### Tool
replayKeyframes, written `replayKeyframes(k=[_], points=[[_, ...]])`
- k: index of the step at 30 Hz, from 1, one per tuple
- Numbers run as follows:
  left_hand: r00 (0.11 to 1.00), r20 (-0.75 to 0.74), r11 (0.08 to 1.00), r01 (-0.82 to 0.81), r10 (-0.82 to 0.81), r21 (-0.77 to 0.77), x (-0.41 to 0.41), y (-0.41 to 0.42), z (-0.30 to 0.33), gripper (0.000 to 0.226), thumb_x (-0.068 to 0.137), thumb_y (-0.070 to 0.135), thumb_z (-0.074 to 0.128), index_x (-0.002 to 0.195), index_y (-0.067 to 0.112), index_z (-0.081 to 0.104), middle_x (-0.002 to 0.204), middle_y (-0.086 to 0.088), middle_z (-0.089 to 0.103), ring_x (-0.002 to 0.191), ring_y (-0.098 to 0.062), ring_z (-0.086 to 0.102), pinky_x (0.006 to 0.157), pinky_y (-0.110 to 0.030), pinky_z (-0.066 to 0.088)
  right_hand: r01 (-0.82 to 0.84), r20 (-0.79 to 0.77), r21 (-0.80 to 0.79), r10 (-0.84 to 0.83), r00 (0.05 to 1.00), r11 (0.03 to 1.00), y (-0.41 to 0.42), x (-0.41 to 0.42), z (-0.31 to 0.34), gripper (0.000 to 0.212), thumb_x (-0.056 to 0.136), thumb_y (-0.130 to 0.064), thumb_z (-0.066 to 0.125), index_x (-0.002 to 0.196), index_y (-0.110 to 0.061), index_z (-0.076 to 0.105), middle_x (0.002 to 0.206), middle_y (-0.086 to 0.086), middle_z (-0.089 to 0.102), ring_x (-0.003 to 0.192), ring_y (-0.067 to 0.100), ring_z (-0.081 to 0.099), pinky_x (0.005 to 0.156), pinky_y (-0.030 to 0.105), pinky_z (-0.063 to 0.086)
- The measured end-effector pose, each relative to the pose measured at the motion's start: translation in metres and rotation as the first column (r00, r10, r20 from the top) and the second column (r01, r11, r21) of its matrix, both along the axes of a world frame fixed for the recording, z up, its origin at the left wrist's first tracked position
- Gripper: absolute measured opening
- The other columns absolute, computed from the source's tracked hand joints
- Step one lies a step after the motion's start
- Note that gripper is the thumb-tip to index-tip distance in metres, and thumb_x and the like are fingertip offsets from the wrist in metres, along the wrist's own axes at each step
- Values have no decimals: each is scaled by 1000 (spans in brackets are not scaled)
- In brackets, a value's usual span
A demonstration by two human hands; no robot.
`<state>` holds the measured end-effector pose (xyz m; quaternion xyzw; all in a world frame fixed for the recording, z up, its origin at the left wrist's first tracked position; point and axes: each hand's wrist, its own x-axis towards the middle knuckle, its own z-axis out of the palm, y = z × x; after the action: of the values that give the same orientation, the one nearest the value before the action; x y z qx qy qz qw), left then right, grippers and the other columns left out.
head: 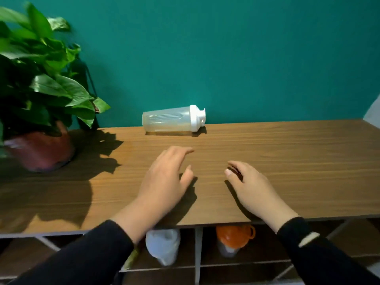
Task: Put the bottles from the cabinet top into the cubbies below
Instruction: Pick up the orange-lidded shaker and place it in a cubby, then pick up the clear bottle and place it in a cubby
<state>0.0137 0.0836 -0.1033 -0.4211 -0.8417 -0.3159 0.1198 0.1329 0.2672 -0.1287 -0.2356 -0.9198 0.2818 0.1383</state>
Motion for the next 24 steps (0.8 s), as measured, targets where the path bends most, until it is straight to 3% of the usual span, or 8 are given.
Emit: replayKeyframes(k=[2,4,7,11,14,17,21,24], points=[[994,-91,994,-64,56,-83,-40,19,7,58,92,35,62,145,27,40,141,5,52,130,-13,48,109,-36,42,-51,149,215,19,989,975,7,-18,-12,59,99,-56,29,151,-28,34,161,-8,29,149,13,20,122,42,15],[975,-206,972,-126,85,-196,-84,38,11,73,89,42,64,151,21,32,148,-3,47,135,-22,45,112,-43,38,-90,196,304,31,980,948,6,-25,-17,65,97,-62,21,154,-31,26,164,-9,19,151,13,10,123,45,8],[941,-320,921,-221,114,-321,-143,61,17,91,81,55,68,152,14,28,153,-13,42,139,-32,42,112,-54,37,-54,161,318,2,987,947,5,-27,-15,63,98,-61,21,153,-31,29,163,-8,20,151,12,11,123,46,8],[937,-340,855,-238,78,-460,-182,84,7,100,76,64,69,152,14,27,149,-16,45,135,-36,45,109,-55,38,-25,133,287,-14,991,958,4,-28,-14,59,99,-56,26,151,-28,34,162,-8,25,150,11,14,123,46,9],[923,-379,866,-238,62,-440,-191,91,3,96,73,56,76,148,14,34,130,-21,56,115,-41,57,99,-54,45,-12,112,277,-20,994,961,6,-30,-15,58,100,-53,27,150,-25,37,162,-6,27,150,11,15,123,45,9],[907,-417,874,-246,56,-419,-194,91,5,86,74,48,79,143,16,39,121,-19,60,106,-40,59,92,-54,46,1,95,269,-28,995,963,6,-30,-18,58,101,-53,28,149,-22,39,161,-5,30,150,11,17,123,45,10],[911,-408,899,-228,61,-375,-169,83,8,83,74,47,78,140,13,40,119,-19,60,105,-39,56,92,-54,46,36,23,154,-40,999,987,8,-27,-12,60,98,-56,36,147,-22,41,155,-3,41,146,13,27,122,43,16],[971,-237,977,-91,44,-191,-116,77,27,86,73,49,78,143,19,38,127,-14,57,112,-36,53,95,-53,44,20,-177,-222,-60,982,975,9,-14,-3,63,90,-58,53,146,-30,41,148,-9,48,137,11,41,115,45,35]])
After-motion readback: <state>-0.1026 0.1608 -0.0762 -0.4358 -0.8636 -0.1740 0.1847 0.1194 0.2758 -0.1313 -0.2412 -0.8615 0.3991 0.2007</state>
